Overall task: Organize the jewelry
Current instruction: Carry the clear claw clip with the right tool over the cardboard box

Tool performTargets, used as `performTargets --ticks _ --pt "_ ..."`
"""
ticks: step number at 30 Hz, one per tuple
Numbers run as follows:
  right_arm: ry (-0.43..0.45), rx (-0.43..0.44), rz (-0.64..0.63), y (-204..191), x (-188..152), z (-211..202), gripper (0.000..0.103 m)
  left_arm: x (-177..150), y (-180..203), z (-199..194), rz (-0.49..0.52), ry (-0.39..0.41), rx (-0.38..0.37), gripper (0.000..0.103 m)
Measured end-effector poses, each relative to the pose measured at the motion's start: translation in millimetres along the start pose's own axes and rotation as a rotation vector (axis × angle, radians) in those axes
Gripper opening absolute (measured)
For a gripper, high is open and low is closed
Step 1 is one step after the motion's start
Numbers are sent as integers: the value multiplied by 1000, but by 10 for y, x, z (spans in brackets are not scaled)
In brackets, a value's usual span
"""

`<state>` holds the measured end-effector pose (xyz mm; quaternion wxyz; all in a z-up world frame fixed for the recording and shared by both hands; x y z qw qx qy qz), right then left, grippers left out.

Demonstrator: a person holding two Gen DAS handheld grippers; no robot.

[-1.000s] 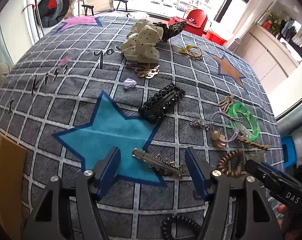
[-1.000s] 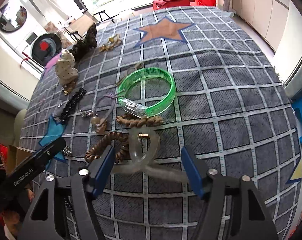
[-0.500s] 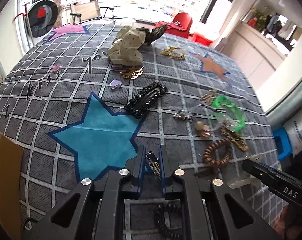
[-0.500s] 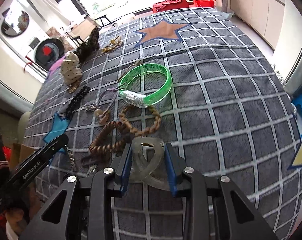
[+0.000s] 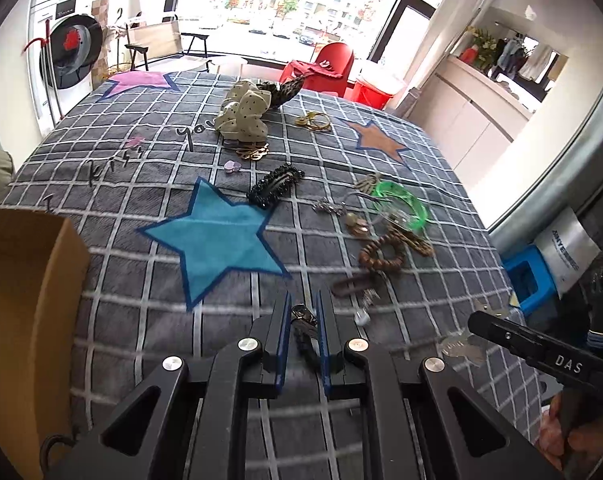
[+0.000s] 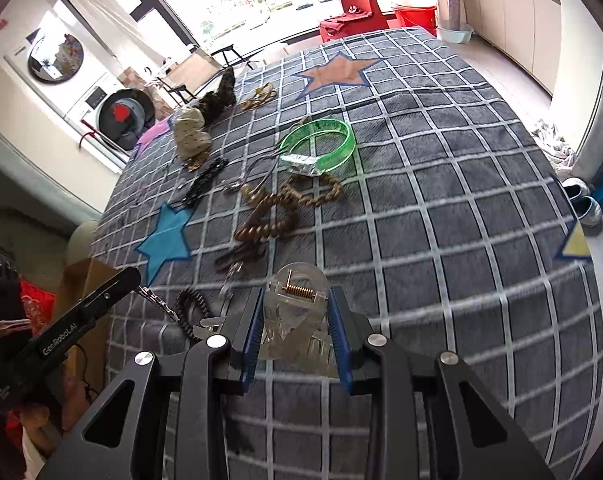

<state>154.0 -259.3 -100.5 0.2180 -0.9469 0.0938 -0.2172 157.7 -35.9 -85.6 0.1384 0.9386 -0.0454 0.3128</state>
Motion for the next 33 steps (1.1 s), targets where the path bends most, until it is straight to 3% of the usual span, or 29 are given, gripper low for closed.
performTargets --ticks 8,15,24,33 --pt "5 28 -33 -195 -308 -263 34 -276 -52 -542 -34 43 -7 15" --pt "-1 85 -118 -745 -517 -369 34 -423 -394 -1087 -91 110 31 15" --pt "-50 184 -265 -1822 -749 -225 34 -627 -1230 -1657 -170 160 159 15" --pt "-124 242 -406 -2925 -980 249 34 -780 -2209 -1720 -297 129 282 13"
Point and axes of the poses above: each gripper's, at about its wrist camera, not at the fingertips, and z roughly the way its jaws point, y to its right, x to its top, the point moved 9 cm from there along z, roughly the way its jaws point, and after that the axes turned 8 degrees about z, right-handed, at the moved point
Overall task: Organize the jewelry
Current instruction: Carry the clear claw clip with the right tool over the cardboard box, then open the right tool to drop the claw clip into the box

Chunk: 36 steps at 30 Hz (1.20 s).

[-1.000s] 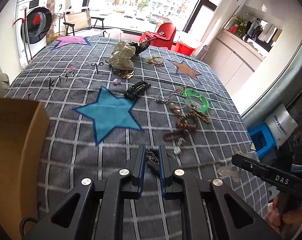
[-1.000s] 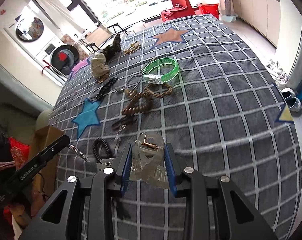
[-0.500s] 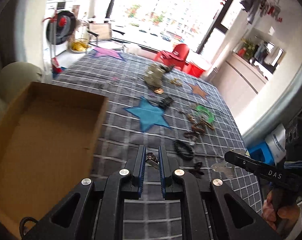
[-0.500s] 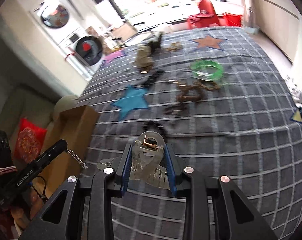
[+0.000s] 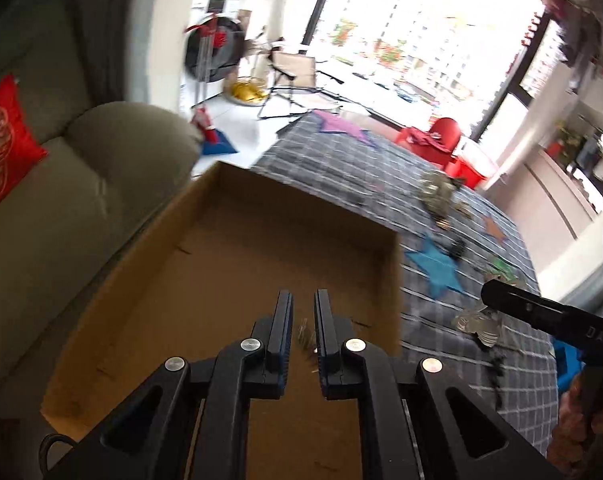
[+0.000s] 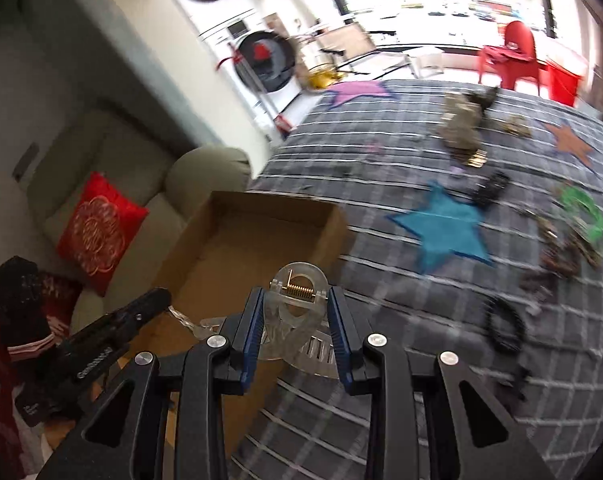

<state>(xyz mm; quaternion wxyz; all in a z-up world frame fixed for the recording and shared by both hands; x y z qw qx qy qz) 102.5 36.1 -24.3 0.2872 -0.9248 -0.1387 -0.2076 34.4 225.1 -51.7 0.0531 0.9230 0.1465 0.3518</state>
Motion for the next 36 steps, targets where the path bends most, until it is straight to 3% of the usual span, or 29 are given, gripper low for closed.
performTargets --ticks 4,11,20,26,31,32,33,35,36 --pt "-40 2 -21 -234 100 356 34 61 -250 231 1 -15 59 13" --pt "-122 -35 -53 -430 177 1032 34 -53 -564 691 -37 -103 91 13" --pt "-202 -144 -72 -348 122 1664 34 -95 -686 771 -40 -117 123 13" --pt "-251 -154 -52 -271 43 1826 36 -104 -731 768 -43 -133 158 14" --pt "-231 -95 -60 -381 83 1713 63 -98 -743 730 -55 -141 171 14" --pt "-213 -81 -63 -412 114 1631 65 -103 -761 706 -54 -143 174 17" --pt "-200 -68 -61 -433 138 1565 69 -100 -757 691 -51 -144 181 50" --pt "-173 -36 -53 -459 177 1396 70 -84 -754 631 -54 -127 222 103" --pt "-153 -18 -47 -453 195 1257 71 -69 -751 582 -48 -107 243 103"
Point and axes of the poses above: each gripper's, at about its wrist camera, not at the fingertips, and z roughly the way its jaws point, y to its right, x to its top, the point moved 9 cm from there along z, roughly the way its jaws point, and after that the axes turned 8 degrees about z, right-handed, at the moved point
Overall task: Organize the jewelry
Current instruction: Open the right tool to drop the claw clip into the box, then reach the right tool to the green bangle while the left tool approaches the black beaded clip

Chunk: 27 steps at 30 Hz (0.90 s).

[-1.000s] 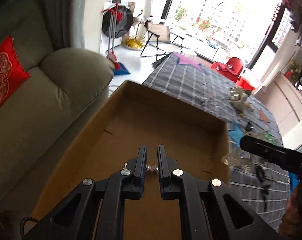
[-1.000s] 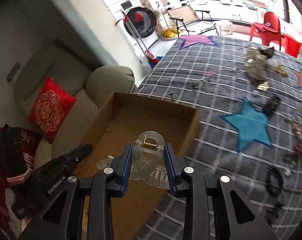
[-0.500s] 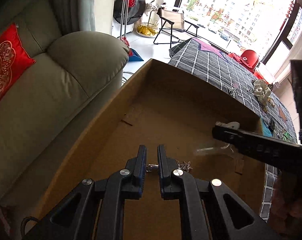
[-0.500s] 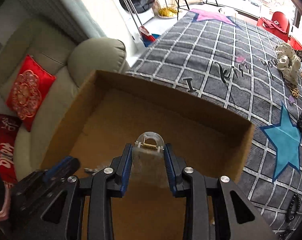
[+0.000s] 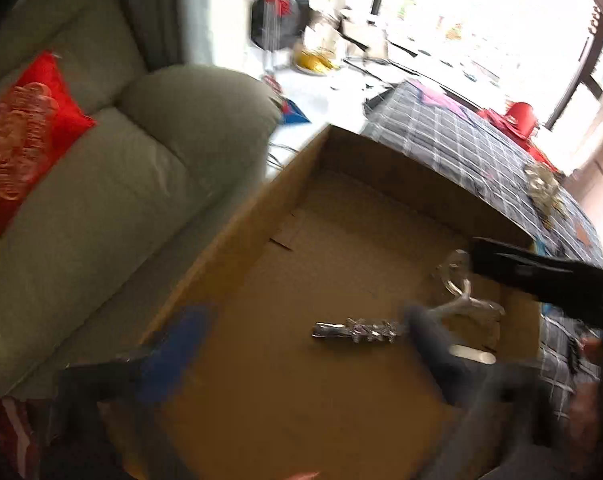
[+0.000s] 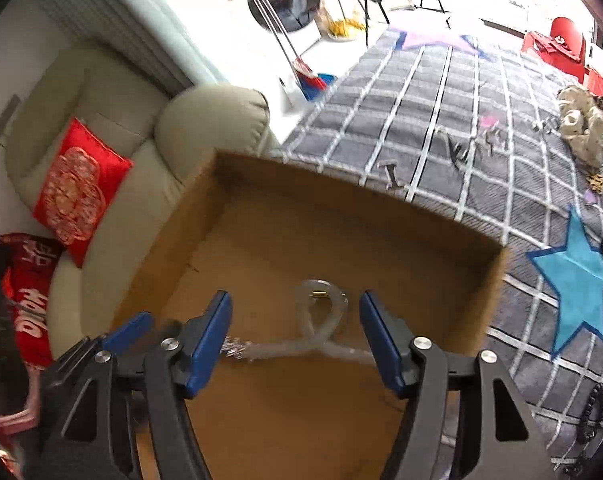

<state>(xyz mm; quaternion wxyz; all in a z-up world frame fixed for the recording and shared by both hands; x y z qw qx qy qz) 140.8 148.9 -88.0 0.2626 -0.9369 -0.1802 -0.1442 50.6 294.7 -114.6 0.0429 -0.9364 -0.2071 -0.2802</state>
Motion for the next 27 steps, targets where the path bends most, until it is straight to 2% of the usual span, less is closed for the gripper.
performTargets --ticks 4,6,12,17,23,27 --pt "63 37 19 112 -75 -442 80 5 111 -175 24 19 4 103" --pt "95 53 39 249 -150 -686 80 13 193 -290 37 32 13 103" --pt "160 44 143 927 -511 -1302 84 -81 611 -789 91 93 -14 103" --pt "192 24 247 1612 -975 -1716 85 -326 1159 -1147 142 115 -45 103" --pt "243 -29 344 2336 -1503 -2200 85 -746 1971 -1415 218 88 -132 103" --pt "307 -55 386 2684 -1744 -2515 85 -930 2433 -1607 314 85 -130 103"
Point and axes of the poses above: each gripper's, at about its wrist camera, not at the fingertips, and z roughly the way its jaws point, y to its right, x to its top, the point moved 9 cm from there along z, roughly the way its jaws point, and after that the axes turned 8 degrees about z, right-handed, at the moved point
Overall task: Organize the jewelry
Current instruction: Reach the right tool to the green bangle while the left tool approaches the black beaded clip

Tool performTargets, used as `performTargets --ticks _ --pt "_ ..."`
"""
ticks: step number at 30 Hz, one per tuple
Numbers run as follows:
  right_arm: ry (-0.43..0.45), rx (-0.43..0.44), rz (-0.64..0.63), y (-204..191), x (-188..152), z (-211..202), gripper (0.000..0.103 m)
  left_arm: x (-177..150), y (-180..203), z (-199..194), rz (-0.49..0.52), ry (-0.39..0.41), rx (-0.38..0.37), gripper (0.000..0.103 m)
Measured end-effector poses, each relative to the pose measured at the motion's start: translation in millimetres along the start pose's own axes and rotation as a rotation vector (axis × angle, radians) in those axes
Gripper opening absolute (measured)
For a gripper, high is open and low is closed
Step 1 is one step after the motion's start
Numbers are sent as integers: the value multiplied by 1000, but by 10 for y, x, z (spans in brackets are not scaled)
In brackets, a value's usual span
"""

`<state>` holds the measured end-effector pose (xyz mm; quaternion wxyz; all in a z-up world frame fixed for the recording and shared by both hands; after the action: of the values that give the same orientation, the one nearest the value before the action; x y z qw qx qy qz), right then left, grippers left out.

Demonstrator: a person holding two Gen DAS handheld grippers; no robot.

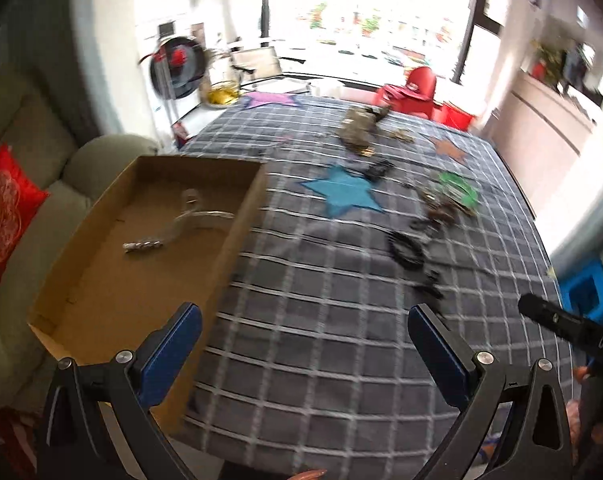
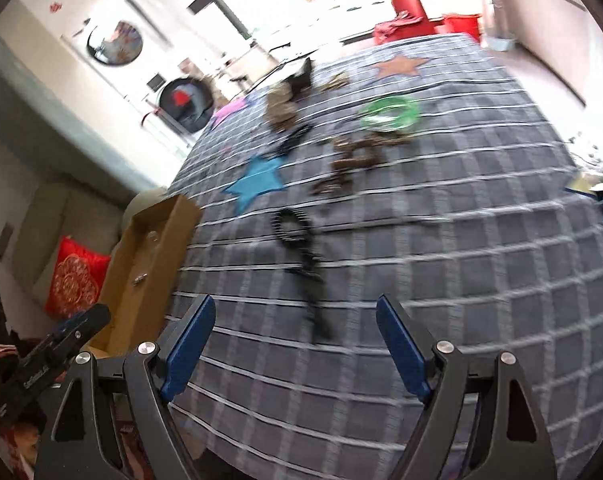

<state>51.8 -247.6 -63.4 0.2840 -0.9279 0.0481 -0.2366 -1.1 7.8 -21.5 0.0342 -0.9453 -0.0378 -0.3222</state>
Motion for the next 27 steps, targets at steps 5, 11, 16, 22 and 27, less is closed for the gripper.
performTargets --ticks 5,11,16,22,27 --pt "67 -7 46 337 86 -275 85 180 353 -131 75 26 24 103" --pt "113 -49 46 565 333 -417 85 383 550 69 100 -7 10 103" --pt "116 -114 56 731 592 -371 85 472 645 460 108 -55 -45 103" --pt "120 -207 59 833 947 -211 85 670 584 928 101 -87 -57 103" --pt "88 -250 47 814 1226 88 85 1002 438 1259 96 -65 -37 103"
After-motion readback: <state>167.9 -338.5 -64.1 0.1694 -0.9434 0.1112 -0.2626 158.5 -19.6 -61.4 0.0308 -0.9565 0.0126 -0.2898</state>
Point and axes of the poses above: each gripper's, at about its wrist camera, not at the fingertips, and z roughly the way its jaws point, y to its right, x to its top, the point moved 9 cm from there along z, roughly the way its jaws point, and after that the axes turned 8 degrees about z, right-handed, at the moved point
